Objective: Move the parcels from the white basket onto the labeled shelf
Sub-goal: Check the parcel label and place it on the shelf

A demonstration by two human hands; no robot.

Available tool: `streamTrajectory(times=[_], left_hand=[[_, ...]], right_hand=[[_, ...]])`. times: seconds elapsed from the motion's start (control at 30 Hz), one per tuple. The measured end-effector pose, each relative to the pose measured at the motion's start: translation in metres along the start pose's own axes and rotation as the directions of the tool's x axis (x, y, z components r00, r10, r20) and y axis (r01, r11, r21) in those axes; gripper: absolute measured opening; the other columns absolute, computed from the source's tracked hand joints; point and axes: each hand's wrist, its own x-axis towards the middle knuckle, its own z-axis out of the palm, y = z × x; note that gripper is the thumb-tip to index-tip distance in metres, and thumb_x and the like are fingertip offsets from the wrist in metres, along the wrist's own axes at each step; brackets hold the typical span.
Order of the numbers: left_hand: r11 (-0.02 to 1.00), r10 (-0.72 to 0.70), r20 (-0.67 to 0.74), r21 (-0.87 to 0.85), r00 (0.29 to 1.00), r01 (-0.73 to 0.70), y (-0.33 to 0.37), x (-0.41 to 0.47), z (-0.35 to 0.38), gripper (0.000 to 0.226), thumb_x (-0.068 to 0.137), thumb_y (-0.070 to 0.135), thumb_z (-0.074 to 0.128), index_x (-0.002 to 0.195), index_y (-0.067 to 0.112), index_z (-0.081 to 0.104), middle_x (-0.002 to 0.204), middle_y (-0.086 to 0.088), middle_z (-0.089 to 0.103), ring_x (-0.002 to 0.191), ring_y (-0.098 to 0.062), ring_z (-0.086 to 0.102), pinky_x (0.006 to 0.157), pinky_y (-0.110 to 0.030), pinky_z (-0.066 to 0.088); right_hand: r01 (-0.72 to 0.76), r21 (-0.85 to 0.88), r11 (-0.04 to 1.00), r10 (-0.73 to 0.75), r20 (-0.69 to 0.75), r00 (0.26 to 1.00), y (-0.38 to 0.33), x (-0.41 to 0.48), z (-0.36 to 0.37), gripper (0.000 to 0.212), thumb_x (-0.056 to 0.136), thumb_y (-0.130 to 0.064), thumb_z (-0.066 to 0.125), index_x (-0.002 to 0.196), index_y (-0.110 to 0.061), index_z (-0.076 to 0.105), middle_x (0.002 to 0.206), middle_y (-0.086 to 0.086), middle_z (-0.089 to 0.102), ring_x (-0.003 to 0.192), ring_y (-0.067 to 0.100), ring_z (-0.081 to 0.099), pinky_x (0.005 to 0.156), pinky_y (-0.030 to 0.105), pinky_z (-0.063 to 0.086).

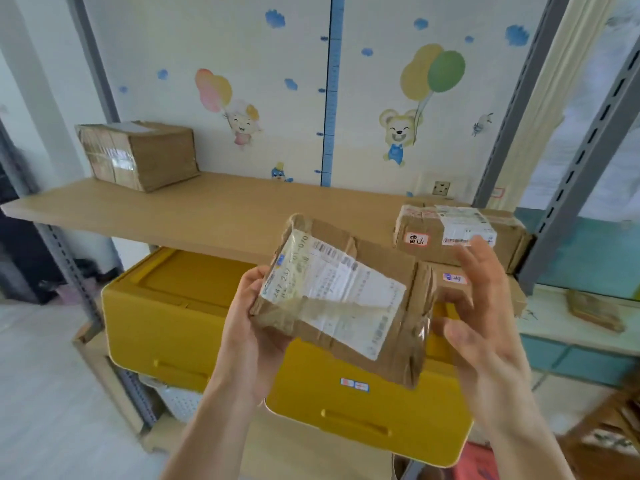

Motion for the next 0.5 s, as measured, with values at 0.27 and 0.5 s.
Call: streamTrajectory(times=[0.27, 0.5], left_hand=[[0.982, 0.18, 0.23, -0.099, 0.956, -0.161, 0.022, 0.028, 0.003, 0.072, 0.065, 0.043, 0.089, 0.127, 0.032, 0.052, 0.114, -0.01, 0.068, 0.1, -0.028, 0.067, 0.082, -0.042, 0.054], [0.993, 0.114, 0.34, -0.022, 0.933, -0.113, 0.033, 0.07, -0.005, 0.076, 0.061, 0.041, 0.093, 0.126, 0.028, 0.055, 0.123, -0.018, 0.062, 0.094, -0.032, 0.065, 0.07, -0.04, 0.061]], right_hand=[[-0.123, -0.284, 0.951, 0.03, -0.313, 0.949, 0.014, 0.012, 0.041, 0.039, 0.075, -0.044, 0.074, 0.112, -0.032, 0.068, 0.073, -0.013, 0.061, 0.06, 0.012, 0.06, 0.05, 0.026, 0.053], [-0.008, -0.317, 0.948, -0.114, -0.366, 0.924, 0.003, 0.011, 0.095, 0.045, 0.075, -0.047, 0.073, 0.115, -0.03, 0.067, 0.066, -0.014, 0.054, 0.045, 0.008, 0.047, 0.036, 0.029, 0.044]])
